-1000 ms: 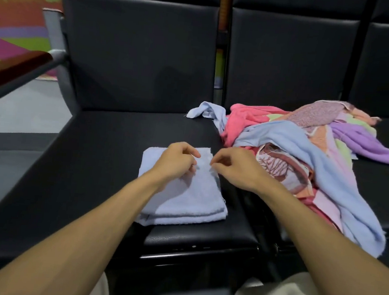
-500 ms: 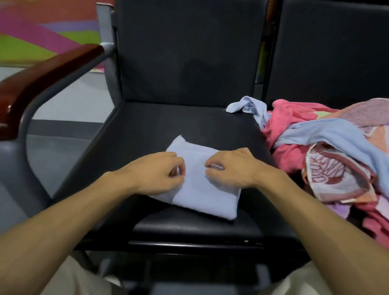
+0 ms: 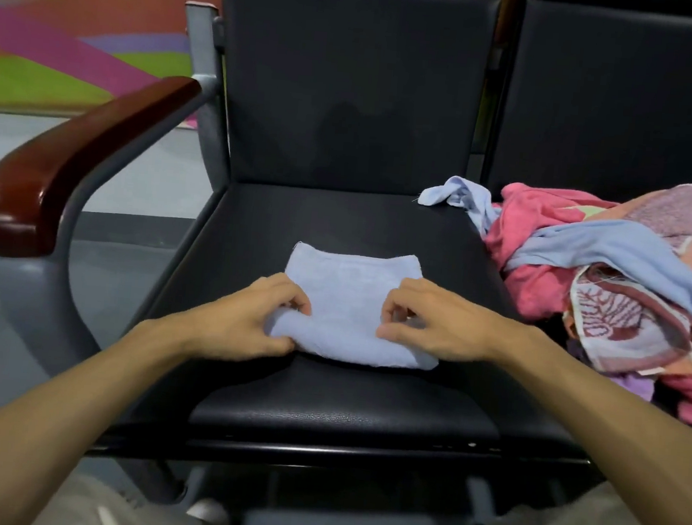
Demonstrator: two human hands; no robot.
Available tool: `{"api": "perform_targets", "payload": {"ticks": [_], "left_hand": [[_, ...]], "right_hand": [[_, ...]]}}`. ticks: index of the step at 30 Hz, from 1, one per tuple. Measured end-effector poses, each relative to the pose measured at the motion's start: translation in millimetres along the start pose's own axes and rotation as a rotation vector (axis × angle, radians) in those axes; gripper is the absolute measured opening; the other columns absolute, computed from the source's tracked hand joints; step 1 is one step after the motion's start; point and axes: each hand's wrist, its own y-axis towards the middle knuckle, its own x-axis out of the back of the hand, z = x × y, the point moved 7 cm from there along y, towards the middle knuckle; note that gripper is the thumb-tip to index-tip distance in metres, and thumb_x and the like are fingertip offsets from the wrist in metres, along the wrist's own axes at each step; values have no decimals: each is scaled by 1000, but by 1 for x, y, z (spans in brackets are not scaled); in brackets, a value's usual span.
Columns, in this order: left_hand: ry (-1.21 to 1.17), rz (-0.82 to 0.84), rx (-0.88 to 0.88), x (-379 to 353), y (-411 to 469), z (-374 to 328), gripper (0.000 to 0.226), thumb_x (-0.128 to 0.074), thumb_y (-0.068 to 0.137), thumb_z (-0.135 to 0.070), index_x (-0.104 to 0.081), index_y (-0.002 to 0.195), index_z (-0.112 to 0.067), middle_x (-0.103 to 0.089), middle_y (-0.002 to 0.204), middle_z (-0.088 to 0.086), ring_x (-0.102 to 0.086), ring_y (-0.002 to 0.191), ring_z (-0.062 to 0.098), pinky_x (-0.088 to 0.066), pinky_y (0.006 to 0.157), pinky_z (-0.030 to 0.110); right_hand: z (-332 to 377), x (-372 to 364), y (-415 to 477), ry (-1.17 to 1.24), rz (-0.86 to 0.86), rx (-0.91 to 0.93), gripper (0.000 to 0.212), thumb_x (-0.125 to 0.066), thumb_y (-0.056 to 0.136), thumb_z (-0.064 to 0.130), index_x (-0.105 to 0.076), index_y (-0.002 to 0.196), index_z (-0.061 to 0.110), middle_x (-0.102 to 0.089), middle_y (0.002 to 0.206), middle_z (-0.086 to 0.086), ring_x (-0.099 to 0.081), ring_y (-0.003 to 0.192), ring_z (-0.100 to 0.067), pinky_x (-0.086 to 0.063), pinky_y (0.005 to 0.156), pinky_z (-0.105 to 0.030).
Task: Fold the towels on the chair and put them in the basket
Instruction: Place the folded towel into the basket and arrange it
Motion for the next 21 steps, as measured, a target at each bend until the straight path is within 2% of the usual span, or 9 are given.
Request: {"api": "perform_targets", "payload": {"ticks": [3,5,8,11,13,15,18,20,21], "left_hand": [[-55,-121,39,8,5,2,26,-61,85,-15,-53,101,-34,-59,102,-17,-56,95,2,-48,86,31],[-105,-166,67,9,7,4,21,-57,89,-19,-52,100,-36,-61,99,-16,-59,90,5,-50,81,31],[-157,-253,114,12,9,10,16,-55,91,-24,-51,102,-35,-61,100,-15,-59,86,11,-50,78,30],[-183,-308,147,15,8,12,12,-54,95,-24,-50,106,-29,-60,100,-13,-58,89,8,-47,77,25],[-191,-313,143,15,7,9,10,-51,97,-25,-50,107,-26,-60,100,-11,-57,90,6,-46,78,24],[-186,-313,143,17,4,4,9,-49,99,-27,-50,107,-25,-60,98,-10,-56,88,6,-46,79,26],[-165,-284,154,18,-2,-3,7,-45,100,-29,-47,106,-26,-59,98,-10,-56,87,6,-46,78,27],[-148,-267,170,18,-6,-8,9,-41,101,-29,-46,107,-24,-59,102,-8,-56,91,7,-46,80,28],[-145,-266,176,18,-7,-11,11,-39,102,-29,-46,108,-22,-60,104,-7,-57,93,8,-46,82,29]], "right_hand": [[-1,-2,-15,-37,82,-41,61,-55,68,79,-46,112,38,-47,109,16,-44,108,-5,-41,96,-30],[2,-3,-19,-129,74,-41,70,-66,67,73,-38,118,34,-44,116,14,-41,110,-6,-40,92,-27],[5,1,-15,-184,-24,-54,57,-74,76,50,-33,111,30,-45,110,12,-45,102,-12,-42,85,-30],[4,6,-15,-153,-91,-78,38,-63,84,33,-37,111,29,-54,114,6,-53,98,-22,-46,87,-39],[1,9,-17,-105,-121,-90,34,-58,86,26,-45,118,26,-55,121,3,-53,106,-21,-44,92,-37],[2,12,-21,-80,-152,-81,31,-54,89,20,-51,120,22,-56,119,3,-52,107,-18,-42,92,-32],[5,17,-29,-21,-169,-52,16,-54,91,21,-56,107,20,-59,99,5,-54,92,-17,-44,82,-32],[5,19,-33,91,-172,-50,6,-57,91,23,-56,96,26,-59,90,11,-55,86,-12,-43,78,-27],[5,20,-35,151,-171,-58,8,-59,91,23,-56,93,31,-61,90,14,-56,87,-8,-42,77,-23]]}}
